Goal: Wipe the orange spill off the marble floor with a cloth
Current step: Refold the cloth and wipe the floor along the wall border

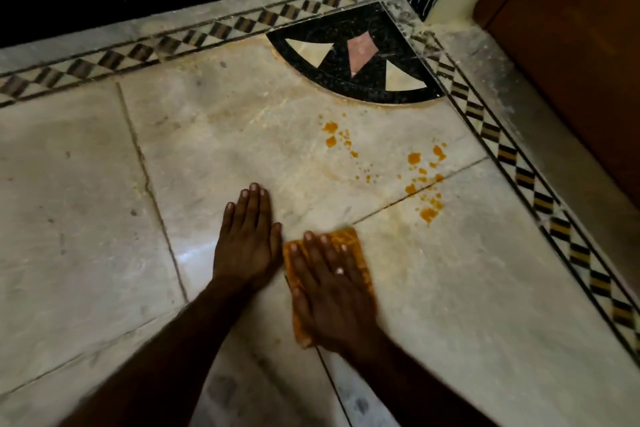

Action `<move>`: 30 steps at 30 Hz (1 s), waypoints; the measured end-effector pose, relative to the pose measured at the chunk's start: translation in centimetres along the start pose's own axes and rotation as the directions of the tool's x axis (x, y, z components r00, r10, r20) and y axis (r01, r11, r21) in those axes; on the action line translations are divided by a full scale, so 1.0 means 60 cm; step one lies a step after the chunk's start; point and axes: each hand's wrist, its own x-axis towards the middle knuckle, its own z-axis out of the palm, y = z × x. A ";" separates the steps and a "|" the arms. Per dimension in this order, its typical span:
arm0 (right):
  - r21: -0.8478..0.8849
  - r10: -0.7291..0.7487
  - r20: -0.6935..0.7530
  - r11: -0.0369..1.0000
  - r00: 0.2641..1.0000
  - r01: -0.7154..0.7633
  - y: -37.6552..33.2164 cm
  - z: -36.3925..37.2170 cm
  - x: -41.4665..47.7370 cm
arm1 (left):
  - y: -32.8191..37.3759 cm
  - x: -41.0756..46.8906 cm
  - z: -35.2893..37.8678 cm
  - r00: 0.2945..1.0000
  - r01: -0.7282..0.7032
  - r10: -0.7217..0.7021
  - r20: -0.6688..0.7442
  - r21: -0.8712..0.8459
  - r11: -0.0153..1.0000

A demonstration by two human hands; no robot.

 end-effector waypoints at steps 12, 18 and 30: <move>-0.127 0.485 -0.038 0.865 0.874 -0.486 0.184 -0.029 -0.090 | 0.115 0.070 0.025 0.998 -0.029 0.028 -0.054 -0.008 1.000; -0.056 0.150 0.008 0.987 0.989 -0.149 0.132 -0.017 0.009 | 0.120 0.069 0.034 0.990 -0.034 0.034 -0.140 0.002 0.999; -0.106 0.631 -0.022 0.769 0.775 -0.630 0.245 -0.040 -0.044 | 0.138 0.085 0.036 0.978 0.144 -0.153 -0.141 -0.075 0.987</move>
